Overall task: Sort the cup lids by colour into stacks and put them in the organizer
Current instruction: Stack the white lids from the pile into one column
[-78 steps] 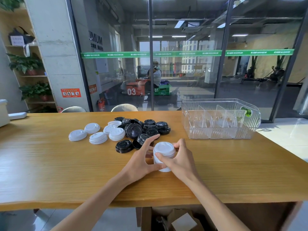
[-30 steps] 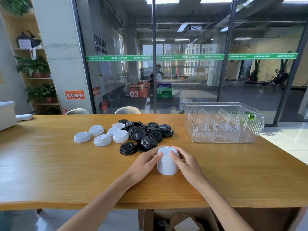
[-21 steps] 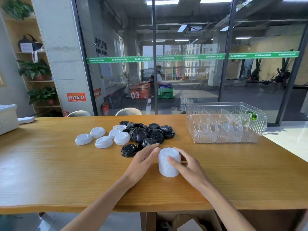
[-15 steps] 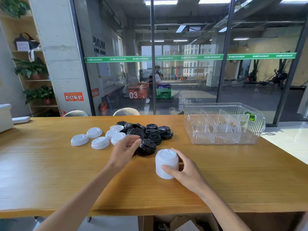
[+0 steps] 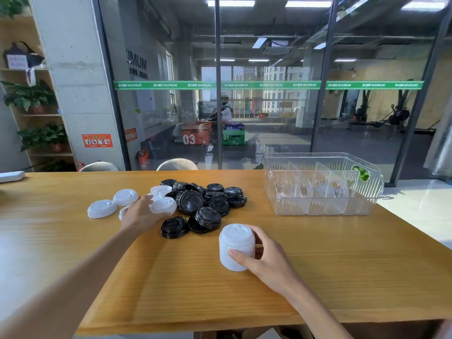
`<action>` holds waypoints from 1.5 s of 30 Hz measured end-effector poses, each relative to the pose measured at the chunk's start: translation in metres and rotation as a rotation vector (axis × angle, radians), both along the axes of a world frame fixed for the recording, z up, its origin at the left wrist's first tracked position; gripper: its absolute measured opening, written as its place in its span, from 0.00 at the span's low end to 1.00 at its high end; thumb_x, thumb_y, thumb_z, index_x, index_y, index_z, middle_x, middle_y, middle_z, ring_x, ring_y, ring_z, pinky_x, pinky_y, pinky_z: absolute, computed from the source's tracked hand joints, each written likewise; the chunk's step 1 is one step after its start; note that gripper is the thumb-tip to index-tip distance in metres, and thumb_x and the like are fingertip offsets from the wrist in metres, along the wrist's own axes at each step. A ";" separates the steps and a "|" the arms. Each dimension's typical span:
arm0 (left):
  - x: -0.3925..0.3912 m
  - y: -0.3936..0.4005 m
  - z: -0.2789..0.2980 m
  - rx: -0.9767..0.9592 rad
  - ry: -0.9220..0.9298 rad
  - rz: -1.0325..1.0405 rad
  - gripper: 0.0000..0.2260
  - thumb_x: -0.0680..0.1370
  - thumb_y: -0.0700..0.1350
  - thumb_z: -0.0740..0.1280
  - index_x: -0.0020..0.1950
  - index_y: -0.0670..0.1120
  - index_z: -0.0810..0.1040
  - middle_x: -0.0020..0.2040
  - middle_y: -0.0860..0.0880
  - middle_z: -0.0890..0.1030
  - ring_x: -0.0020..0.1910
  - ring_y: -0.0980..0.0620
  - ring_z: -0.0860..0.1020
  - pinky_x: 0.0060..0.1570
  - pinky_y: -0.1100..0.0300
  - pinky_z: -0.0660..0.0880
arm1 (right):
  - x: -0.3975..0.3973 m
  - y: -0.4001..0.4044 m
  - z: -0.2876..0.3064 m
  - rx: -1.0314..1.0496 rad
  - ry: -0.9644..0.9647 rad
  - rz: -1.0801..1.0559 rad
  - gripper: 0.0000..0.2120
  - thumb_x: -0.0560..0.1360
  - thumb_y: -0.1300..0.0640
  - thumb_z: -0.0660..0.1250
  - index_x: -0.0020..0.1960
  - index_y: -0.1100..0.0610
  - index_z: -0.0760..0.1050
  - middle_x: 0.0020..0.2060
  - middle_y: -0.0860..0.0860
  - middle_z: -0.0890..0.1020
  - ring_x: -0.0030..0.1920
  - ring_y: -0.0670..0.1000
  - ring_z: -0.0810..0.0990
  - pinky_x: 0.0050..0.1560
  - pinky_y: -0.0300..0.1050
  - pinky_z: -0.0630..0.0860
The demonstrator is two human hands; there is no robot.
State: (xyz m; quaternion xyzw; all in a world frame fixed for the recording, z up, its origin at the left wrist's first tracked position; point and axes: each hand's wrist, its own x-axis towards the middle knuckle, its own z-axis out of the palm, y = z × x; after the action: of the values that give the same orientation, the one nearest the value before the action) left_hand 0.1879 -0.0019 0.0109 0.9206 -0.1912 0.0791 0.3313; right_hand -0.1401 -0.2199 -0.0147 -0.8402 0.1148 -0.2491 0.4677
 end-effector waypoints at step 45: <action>-0.235 -0.073 0.021 -0.122 -0.101 -0.211 0.38 0.62 0.86 0.65 0.50 0.54 0.63 0.49 0.58 0.74 0.46 0.54 0.79 0.44 0.53 0.77 | -0.004 0.011 0.008 0.037 -0.004 -0.003 0.25 0.68 0.30 0.78 0.59 0.25 0.71 0.55 0.28 0.82 0.55 0.31 0.81 0.46 0.25 0.75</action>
State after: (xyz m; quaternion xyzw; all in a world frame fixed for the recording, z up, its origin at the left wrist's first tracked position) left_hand -0.0467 -0.0751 0.0314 0.8684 -0.2982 0.1015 0.3829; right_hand -0.1439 -0.2088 -0.0064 -0.8308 0.1198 -0.2495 0.4829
